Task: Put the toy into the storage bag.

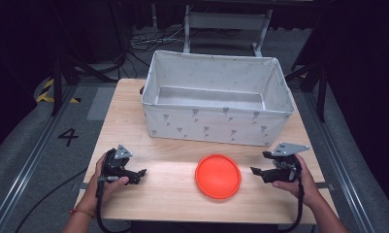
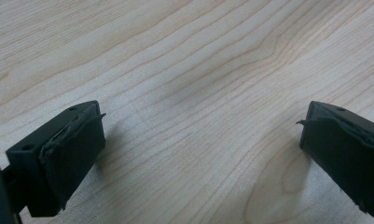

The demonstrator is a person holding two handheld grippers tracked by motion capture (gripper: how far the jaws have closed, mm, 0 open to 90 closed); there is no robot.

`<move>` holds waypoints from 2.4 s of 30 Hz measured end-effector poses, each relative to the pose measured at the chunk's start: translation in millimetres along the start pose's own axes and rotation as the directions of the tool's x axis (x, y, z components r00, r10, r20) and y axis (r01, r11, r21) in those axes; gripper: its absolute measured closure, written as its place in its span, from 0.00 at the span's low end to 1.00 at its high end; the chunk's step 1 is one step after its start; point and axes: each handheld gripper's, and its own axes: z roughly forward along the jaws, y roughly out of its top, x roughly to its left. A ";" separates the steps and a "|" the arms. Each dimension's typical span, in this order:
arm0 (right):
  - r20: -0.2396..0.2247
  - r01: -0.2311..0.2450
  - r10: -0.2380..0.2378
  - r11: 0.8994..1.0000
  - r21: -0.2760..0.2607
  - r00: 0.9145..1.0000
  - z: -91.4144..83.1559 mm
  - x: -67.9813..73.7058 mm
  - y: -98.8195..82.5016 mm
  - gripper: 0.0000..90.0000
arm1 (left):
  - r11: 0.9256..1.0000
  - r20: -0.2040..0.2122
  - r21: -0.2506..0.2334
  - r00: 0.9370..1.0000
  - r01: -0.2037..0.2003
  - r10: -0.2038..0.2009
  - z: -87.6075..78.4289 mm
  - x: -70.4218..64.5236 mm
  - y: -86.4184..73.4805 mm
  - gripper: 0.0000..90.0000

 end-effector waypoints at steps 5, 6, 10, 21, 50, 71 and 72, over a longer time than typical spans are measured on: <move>-0.048 0.032 -0.032 0.999 0.005 0.998 19.0 16.4 11.7 0.27 | 1.000 -0.001 -0.001 1.000 0.002 -0.002 0.1 0.1 -0.1 0.00; -0.059 0.032 -0.032 0.999 0.007 0.998 23.2 18.4 12.4 0.26 | 1.000 -0.001 -0.005 1.000 0.001 -0.001 0.2 0.3 -0.2 0.00; -0.075 0.047 -0.045 0.999 0.027 0.996 36.6 24.0 14.7 0.25 | 1.000 0.000 -0.003 1.000 0.003 -0.003 0.2 0.2 -0.2 0.00; -0.158 -0.005 0.019 0.996 0.085 0.987 78.2 15.8 10.9 0.20 | 1.000 0.001 -0.005 1.000 0.002 -0.002 -0.5 0.5 -1.0 0.00; -0.146 0.025 -0.010 0.995 0.098 0.989 82.9 33.9 12.5 0.49 | 1.000 0.015 -0.003 1.000 -0.018 0.018 0.2 2.8 0.0 0.00; -0.268 0.037 -0.061 0.995 -0.097 0.961 22.6 22.8 29.6 0.91 | 1.000 0.017 -0.006 1.000 -0.017 0.017 0.9 2.7 0.5 0.00; -0.257 0.046 -0.071 0.994 -0.103 0.964 19.2 23.7 31.0 0.91 | 1.000 0.017 -0.006 1.000 -0.017 0.017 0.9 2.7 0.5 0.00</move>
